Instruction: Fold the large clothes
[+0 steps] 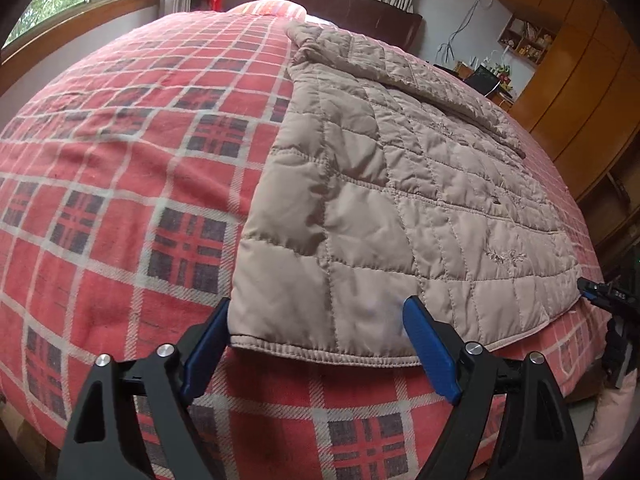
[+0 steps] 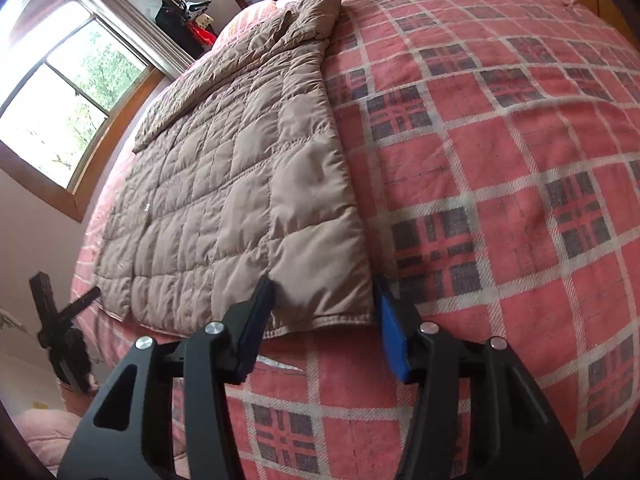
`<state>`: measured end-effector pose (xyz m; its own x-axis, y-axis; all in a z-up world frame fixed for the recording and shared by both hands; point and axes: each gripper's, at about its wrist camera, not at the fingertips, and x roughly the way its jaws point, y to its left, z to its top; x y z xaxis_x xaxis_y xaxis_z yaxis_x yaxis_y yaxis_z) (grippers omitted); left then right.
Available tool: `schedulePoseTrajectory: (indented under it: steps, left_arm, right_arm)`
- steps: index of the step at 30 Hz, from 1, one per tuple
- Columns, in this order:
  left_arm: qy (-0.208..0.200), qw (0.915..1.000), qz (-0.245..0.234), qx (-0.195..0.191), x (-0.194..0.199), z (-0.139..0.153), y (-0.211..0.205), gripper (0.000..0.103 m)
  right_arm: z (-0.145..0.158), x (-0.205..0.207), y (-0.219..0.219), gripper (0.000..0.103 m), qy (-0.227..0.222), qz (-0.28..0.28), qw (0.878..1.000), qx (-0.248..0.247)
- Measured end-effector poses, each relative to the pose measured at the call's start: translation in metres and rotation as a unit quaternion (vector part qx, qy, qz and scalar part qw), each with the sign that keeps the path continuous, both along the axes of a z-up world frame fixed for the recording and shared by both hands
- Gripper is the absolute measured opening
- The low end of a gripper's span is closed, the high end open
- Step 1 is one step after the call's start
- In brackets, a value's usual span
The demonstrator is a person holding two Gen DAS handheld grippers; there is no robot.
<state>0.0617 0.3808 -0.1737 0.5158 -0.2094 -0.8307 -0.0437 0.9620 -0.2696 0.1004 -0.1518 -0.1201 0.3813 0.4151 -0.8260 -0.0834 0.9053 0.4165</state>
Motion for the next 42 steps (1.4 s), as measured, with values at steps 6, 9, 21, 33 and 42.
schedulePoseTrajectory:
  steps: [6,9,21,33,42]
  left_arm:
    - [0.014,0.9992,-0.017,0.033,0.008,0.003,-0.017,0.064]
    - [0.012,0.9995,-0.011,0.027,0.007,0.004,-0.018,0.051]
    - [-0.027,0.9995,0.011,0.012,0.001,0.026,-0.022,0.017]
    - [-0.098,0.9948,0.007,0.028,0.039,0.091,-0.025,0.015]
    - [-0.097,0.9951,-0.011,0.017,0.099,0.104,-0.021,0.015]
  right_arm:
    - [-0.007,-0.006,-0.005,0.028,-0.013,-0.011,0.999,0.029]
    - [-0.006,-0.004,-0.007,0.021,-0.011,-0.007,0.999,0.038]
    - [0.023,0.013,-0.009,0.01,-0.022,0.028,0.994,0.1]
    - [0.073,0.078,-0.011,0.009,-0.041,0.041,0.991,0.118]
    - [0.073,0.134,-0.003,0.009,-0.01,0.019,0.994,0.11]
